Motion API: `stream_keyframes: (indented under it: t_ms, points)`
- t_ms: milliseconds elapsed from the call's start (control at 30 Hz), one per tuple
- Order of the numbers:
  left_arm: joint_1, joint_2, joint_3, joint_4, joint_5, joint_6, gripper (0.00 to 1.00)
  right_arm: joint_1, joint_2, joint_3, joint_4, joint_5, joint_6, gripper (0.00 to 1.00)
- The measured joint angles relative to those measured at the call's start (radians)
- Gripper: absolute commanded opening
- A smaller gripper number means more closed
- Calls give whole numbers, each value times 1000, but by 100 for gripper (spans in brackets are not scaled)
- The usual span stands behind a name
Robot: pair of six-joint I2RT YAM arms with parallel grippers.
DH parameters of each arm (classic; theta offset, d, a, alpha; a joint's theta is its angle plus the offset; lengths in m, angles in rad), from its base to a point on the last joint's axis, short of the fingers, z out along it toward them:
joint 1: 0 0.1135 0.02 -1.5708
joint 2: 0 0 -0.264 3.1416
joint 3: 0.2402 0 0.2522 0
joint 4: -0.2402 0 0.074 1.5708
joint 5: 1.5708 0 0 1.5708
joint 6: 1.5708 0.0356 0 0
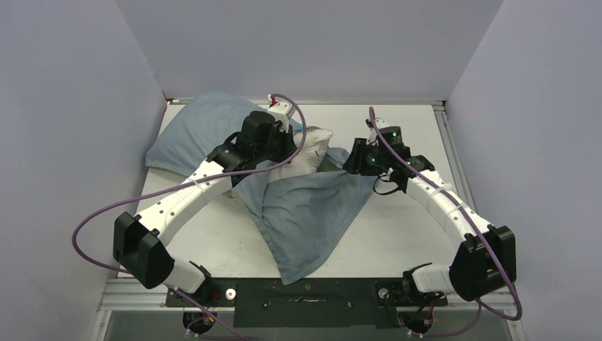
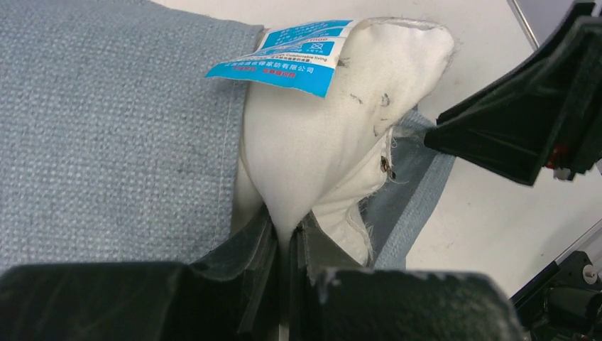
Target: Remove the pillowcase from the pillow
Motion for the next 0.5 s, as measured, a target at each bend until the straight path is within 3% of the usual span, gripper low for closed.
stream_keyframes:
  t_ms: [167,500]
  points:
    - [5,53,52,0,31,-6,0,96,-106,0,13,56,-71,59]
    - [13,89,67,-5,53,-8,0,358,-179,-17,189,94,-103,65]
